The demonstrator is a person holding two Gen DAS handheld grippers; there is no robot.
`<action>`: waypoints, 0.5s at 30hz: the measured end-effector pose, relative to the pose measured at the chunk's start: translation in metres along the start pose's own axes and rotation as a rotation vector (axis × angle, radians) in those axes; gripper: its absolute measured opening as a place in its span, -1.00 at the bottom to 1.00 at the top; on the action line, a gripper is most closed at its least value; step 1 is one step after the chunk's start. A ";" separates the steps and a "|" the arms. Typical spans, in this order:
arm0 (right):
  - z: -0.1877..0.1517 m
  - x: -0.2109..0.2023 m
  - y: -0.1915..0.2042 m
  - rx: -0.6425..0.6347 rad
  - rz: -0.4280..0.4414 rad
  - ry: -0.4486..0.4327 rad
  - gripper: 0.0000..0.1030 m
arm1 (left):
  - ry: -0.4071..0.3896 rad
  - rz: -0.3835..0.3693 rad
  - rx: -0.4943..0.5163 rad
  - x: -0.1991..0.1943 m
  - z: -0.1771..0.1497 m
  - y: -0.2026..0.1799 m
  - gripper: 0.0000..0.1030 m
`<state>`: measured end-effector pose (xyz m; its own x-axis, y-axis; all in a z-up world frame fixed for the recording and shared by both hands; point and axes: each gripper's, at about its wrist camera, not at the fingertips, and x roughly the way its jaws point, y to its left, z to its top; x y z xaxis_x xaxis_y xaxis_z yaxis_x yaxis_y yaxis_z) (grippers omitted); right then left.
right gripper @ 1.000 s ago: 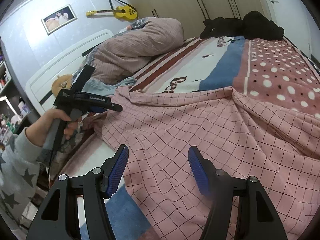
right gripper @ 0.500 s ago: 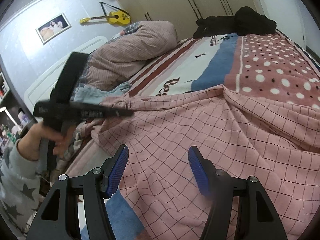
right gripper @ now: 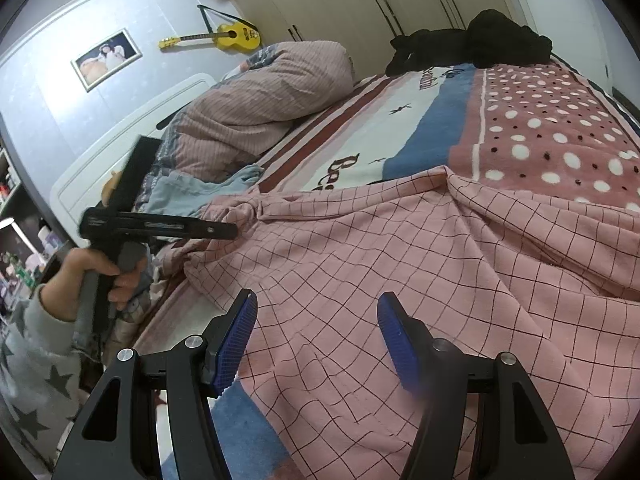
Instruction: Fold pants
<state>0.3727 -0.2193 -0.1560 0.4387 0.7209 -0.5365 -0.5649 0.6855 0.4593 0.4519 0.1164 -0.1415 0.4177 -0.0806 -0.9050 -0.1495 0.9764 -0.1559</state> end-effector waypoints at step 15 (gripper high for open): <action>-0.001 -0.008 -0.016 0.064 -0.009 -0.027 0.14 | 0.005 -0.043 0.488 0.015 -0.039 -0.135 -0.74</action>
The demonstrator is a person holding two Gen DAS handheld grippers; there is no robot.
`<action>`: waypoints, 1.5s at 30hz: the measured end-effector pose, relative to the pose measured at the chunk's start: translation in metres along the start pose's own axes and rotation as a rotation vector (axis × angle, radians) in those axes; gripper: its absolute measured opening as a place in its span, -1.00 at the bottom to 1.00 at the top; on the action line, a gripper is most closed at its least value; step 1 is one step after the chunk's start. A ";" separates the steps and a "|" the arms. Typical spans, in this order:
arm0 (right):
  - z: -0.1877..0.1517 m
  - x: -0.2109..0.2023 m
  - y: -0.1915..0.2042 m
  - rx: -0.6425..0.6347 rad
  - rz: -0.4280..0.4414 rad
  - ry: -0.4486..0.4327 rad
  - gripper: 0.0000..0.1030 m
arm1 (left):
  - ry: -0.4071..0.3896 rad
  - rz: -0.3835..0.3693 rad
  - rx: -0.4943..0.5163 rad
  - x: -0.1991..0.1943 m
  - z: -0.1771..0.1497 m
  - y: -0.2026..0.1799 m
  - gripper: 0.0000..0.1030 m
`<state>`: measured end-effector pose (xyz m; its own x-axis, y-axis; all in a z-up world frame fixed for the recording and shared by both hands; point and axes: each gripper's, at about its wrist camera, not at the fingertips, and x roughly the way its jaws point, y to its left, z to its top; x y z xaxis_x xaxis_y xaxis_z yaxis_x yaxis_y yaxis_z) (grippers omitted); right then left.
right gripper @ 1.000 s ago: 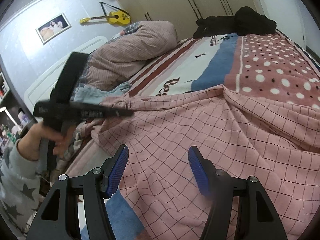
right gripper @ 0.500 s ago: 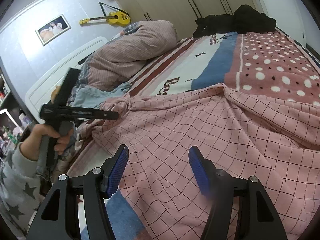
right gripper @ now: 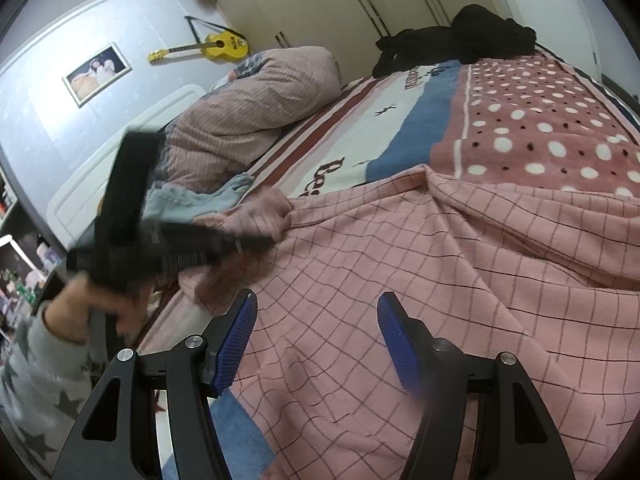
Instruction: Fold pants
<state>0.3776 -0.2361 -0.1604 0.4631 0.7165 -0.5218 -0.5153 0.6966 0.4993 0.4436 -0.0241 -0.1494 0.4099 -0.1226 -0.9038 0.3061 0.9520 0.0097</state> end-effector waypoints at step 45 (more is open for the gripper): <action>-0.002 0.005 -0.009 0.042 0.010 0.008 0.15 | -0.132 0.170 -0.511 -0.053 -0.021 0.144 -0.95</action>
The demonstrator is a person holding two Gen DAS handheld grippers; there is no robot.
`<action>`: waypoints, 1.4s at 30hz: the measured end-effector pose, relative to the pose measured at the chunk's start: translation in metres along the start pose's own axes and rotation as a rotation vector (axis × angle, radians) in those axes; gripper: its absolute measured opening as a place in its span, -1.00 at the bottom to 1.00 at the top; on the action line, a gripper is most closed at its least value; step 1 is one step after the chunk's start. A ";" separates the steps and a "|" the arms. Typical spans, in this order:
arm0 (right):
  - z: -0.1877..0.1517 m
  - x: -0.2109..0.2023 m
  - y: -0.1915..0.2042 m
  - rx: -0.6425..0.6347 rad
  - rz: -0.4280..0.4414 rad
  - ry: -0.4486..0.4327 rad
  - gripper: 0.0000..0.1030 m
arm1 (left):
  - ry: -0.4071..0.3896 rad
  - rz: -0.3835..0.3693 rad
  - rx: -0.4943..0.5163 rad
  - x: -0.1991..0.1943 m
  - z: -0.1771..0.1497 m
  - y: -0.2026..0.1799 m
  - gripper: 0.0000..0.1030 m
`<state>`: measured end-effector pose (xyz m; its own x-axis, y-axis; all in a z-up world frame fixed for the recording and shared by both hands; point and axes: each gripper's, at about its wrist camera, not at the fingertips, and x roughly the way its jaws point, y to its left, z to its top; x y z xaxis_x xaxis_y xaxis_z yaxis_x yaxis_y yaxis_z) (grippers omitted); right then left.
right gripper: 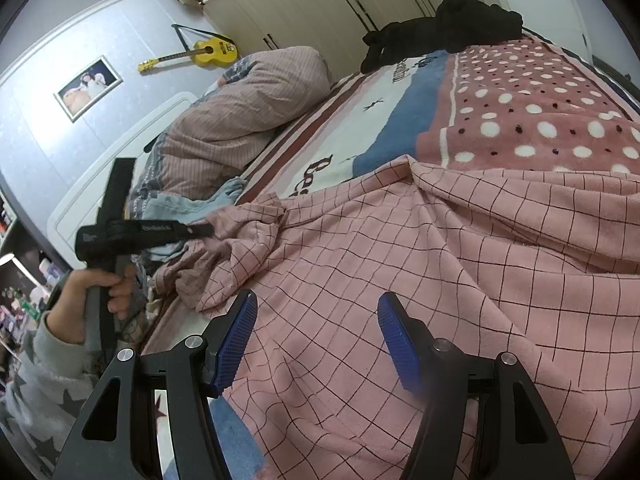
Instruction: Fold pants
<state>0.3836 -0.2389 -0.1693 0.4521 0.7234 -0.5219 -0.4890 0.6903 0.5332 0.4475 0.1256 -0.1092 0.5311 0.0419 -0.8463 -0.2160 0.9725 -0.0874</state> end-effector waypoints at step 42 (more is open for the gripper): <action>-0.001 -0.001 -0.001 0.005 0.014 0.005 0.15 | 0.147 0.173 -0.033 0.024 0.003 0.039 -0.93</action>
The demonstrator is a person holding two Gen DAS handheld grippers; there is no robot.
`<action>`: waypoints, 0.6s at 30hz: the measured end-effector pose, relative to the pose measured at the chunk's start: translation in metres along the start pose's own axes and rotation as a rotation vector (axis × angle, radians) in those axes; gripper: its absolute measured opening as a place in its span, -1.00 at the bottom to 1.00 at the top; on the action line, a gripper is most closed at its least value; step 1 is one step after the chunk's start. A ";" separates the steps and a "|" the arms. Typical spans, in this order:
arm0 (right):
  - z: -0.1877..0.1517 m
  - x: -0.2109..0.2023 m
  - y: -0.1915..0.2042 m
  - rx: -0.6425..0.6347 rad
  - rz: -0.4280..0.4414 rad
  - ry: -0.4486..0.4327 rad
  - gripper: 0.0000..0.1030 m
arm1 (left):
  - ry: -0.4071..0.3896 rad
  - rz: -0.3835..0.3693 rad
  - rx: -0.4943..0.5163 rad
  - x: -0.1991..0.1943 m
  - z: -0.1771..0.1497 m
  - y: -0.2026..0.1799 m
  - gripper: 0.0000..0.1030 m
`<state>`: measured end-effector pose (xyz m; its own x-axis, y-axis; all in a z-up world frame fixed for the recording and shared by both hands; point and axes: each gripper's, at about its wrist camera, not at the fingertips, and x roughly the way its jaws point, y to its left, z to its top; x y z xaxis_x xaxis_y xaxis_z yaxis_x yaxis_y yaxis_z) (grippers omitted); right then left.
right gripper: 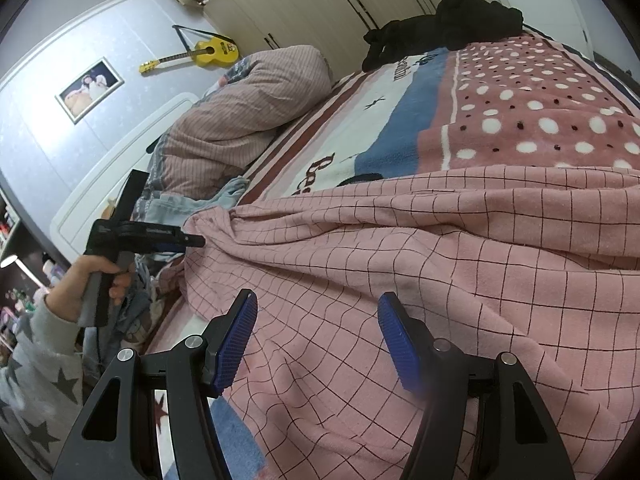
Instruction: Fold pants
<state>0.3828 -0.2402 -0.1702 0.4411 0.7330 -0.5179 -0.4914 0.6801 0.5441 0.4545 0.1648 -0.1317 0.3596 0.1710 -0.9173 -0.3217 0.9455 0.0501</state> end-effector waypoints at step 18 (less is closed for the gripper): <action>0.000 0.000 -0.008 0.022 0.004 0.000 0.15 | -0.017 -0.315 0.573 -0.052 -0.075 -0.196 0.33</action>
<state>0.3866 -0.2455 -0.1746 0.4387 0.7360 -0.5157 -0.4764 0.6770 0.5610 0.4334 -0.0505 -0.1229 0.3757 -0.1385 -0.9163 0.3178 0.9481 -0.0130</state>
